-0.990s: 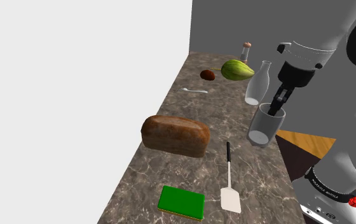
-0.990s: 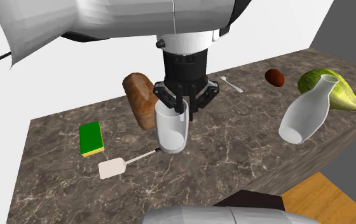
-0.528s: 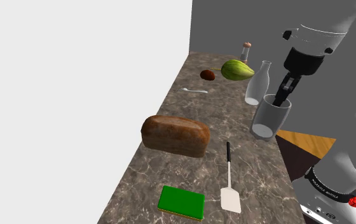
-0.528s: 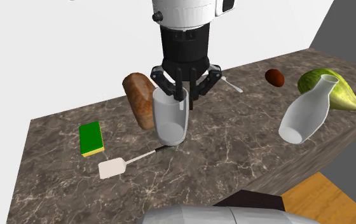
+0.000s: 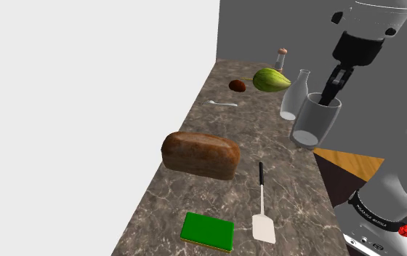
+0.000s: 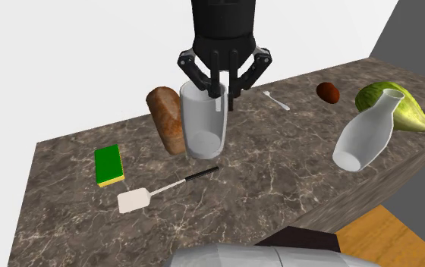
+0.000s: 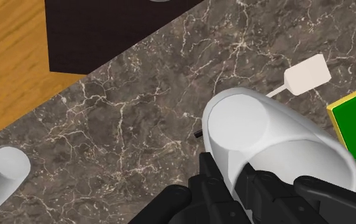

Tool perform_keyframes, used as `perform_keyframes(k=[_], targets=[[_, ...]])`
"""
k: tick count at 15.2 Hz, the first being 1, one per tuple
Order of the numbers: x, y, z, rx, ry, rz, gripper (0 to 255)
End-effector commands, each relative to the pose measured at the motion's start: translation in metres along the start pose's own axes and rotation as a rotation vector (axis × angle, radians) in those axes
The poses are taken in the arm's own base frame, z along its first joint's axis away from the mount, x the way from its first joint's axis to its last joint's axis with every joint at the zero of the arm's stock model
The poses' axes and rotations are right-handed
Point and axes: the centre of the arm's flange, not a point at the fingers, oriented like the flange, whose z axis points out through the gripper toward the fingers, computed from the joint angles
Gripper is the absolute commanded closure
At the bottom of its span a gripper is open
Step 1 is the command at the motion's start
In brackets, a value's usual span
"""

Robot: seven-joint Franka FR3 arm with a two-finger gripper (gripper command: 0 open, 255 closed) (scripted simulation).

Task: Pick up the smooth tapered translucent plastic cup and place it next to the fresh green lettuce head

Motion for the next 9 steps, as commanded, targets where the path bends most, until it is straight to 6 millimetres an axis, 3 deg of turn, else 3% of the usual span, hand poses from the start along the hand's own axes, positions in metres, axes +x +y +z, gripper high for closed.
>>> perform_keyframes(k=[1, 4, 9], targets=[[0.0, -0.001, -0.011, 0.0, 0.0, 0.0, 255], [0.001, 0.0, -0.021, 0.0, 0.0, 0.0, 255], [0.034, 0.057, -0.017, 0.0, 0.0, 0.0, 255]])
